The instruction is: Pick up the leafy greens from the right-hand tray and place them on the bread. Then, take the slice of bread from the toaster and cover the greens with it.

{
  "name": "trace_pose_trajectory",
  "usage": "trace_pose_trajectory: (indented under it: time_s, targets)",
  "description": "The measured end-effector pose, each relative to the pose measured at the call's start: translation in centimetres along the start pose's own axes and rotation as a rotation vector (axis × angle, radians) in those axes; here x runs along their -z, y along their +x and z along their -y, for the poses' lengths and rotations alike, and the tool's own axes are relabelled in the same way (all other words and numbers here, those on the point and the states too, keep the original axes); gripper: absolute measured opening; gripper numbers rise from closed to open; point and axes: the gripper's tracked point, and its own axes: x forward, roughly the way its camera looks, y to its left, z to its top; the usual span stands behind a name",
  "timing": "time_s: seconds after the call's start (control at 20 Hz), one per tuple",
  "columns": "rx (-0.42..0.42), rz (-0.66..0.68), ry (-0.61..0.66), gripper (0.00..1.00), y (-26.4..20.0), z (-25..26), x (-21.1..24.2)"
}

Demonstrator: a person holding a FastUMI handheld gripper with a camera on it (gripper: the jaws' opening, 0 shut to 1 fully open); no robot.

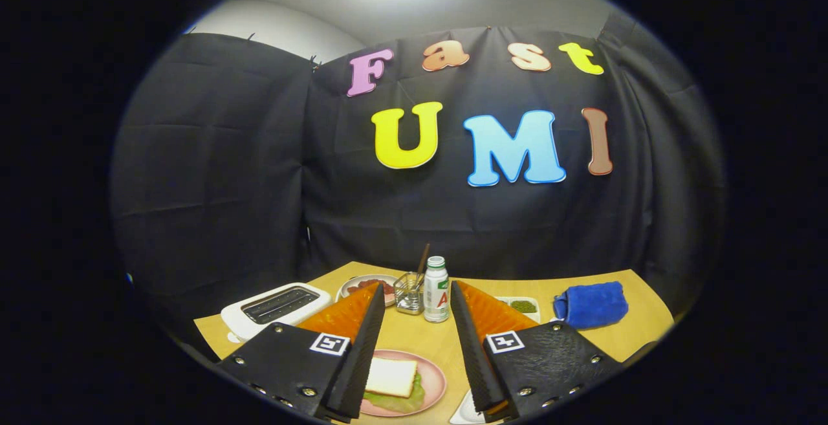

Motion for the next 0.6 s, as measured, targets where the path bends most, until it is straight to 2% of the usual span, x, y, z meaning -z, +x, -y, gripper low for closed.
trace_pose_trajectory:
  time_s: [0.3,0.6]
  targets:
    - [0.135,0.041,-0.070,0.65,-3.3,9.7,-1.7]
    - [0.276,0.055,-0.096,0.65,-8.8,20.8,-0.6]
